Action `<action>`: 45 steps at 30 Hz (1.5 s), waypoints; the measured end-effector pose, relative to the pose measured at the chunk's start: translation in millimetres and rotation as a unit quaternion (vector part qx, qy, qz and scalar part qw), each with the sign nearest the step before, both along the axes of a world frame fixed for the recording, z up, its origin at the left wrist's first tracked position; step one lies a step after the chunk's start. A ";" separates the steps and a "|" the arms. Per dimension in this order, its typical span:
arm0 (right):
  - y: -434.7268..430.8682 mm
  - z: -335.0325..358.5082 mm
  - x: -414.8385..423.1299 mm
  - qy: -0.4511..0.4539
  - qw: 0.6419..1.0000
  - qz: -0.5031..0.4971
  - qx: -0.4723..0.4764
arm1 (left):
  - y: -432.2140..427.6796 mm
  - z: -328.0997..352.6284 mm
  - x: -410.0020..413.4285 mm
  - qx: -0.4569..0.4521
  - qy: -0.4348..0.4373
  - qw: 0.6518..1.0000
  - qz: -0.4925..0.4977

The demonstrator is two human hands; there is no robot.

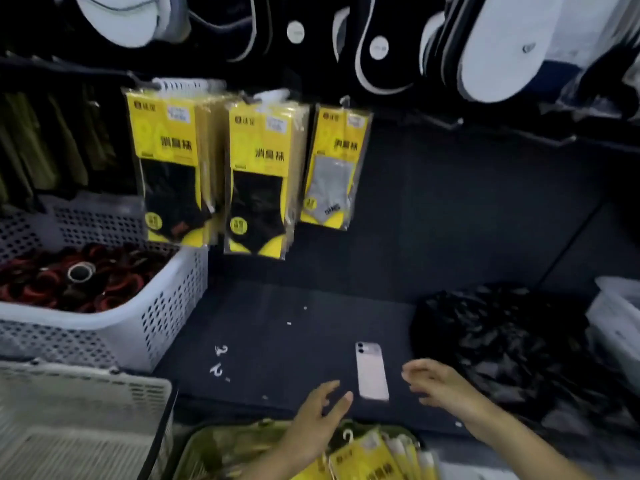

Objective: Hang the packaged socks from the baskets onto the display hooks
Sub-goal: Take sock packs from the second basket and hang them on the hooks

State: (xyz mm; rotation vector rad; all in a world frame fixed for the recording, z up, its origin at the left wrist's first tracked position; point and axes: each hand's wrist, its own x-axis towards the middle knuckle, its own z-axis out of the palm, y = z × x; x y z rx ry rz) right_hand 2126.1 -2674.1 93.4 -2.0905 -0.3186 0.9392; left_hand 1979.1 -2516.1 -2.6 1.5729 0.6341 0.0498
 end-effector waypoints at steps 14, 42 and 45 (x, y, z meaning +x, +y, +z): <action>-63.0 -105.4 -81.4 -0.078 0.990 0.009 -0.121 | -64.9 -66.0 -78.5 0.173 0.056 0.976 -0.122; 87.4 101.2 -75.2 -0.059 0.929 0.035 0.363 | 73.7 183.7 -68.4 0.025 -0.279 0.940 0.193; 95.9 122.4 -57.2 -0.079 0.909 -0.018 0.409 | 103.7 203.3 -70.4 0.024 -0.293 0.919 0.263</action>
